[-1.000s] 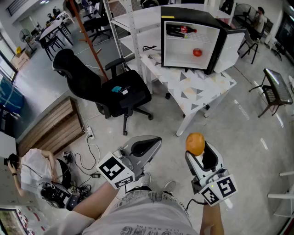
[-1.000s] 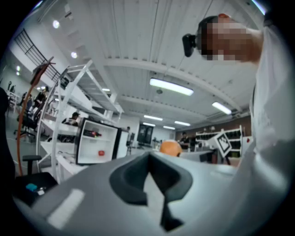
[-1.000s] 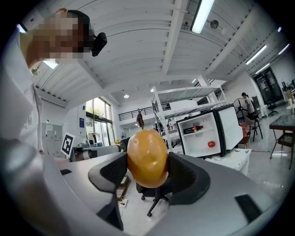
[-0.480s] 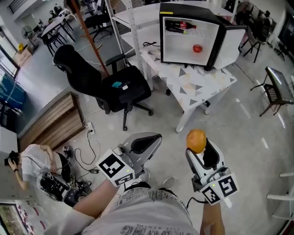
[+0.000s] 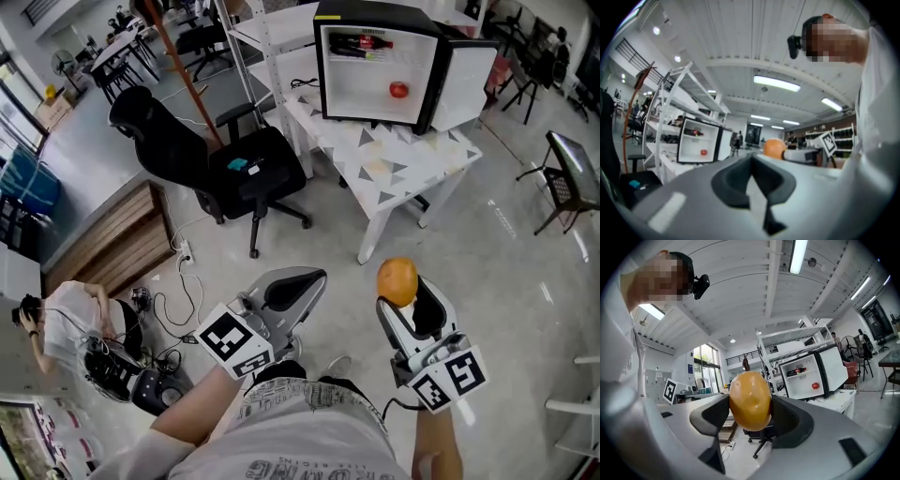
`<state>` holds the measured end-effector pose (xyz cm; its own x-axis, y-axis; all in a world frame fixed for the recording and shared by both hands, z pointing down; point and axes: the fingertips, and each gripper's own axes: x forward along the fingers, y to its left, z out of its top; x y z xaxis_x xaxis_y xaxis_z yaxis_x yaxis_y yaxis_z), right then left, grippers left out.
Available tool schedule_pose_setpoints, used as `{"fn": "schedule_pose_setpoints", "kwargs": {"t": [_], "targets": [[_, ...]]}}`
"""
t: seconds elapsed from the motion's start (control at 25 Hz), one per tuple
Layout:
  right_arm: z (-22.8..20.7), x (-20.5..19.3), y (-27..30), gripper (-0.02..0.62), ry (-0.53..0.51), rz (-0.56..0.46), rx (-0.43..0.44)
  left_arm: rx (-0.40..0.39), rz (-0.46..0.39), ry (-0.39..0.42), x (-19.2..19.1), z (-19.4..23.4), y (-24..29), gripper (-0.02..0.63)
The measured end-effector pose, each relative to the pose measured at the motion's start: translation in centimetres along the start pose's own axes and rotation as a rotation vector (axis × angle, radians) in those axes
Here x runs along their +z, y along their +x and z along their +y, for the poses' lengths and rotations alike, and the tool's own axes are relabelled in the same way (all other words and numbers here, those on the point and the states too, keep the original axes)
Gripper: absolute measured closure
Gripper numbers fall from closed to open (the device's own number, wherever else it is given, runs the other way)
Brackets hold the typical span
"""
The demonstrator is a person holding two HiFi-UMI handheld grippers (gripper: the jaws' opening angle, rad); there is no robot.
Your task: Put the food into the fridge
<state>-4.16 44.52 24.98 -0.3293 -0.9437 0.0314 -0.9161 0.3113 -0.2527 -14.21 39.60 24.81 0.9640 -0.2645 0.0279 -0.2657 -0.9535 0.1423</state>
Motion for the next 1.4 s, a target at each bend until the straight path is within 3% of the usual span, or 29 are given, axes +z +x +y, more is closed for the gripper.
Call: {"fn": "schedule_pose_setpoints", "kwargs": {"t": [0.84, 1.4], "targets": [[-5.1, 0.3, -0.3, 0.328, 0.003, -0.005, 0.027, 0.007, -0.021, 0.017, -0.7, 0.0, 5.3, 0.601], [-10.4, 0.1, 8.5, 0.328, 0.015, 0.031, 0.015, 0.024, -0.018, -0.027, -1.4, 9.6, 9.2, 0.601]]}}
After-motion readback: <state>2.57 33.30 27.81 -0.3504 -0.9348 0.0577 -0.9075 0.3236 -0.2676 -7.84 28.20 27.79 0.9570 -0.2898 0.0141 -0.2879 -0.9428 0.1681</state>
